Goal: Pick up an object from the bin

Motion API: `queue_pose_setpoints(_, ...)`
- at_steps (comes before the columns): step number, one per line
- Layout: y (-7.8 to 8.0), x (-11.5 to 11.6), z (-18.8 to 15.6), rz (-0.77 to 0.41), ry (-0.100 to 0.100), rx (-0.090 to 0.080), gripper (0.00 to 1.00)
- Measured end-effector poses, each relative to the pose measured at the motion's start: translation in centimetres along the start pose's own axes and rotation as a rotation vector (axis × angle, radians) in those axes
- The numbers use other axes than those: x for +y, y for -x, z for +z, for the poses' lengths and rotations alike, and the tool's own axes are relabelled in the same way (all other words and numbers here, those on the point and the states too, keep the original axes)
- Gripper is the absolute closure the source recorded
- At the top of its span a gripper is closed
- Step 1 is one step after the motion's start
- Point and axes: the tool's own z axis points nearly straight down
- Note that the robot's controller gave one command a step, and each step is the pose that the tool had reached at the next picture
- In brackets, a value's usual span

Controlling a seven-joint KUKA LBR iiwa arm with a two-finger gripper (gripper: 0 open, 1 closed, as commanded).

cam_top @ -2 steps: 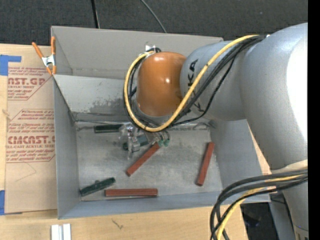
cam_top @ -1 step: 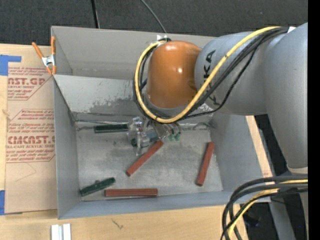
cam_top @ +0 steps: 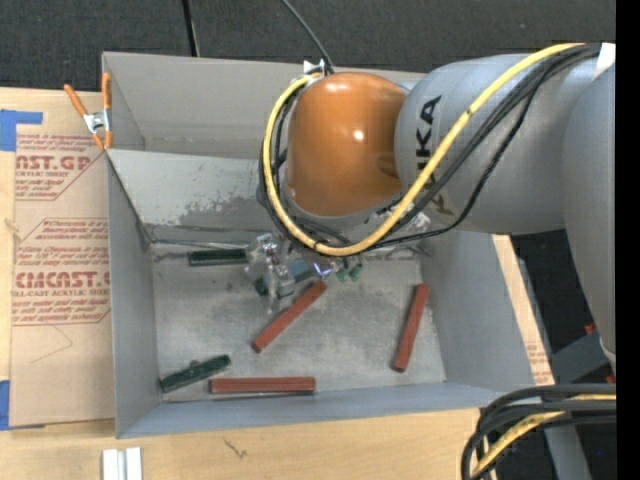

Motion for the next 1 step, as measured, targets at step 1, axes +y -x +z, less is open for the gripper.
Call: queue_pose_setpoints(1, -1.50, -0.34, -4.87, 0.010, 0.003, 0.006, 1.00)
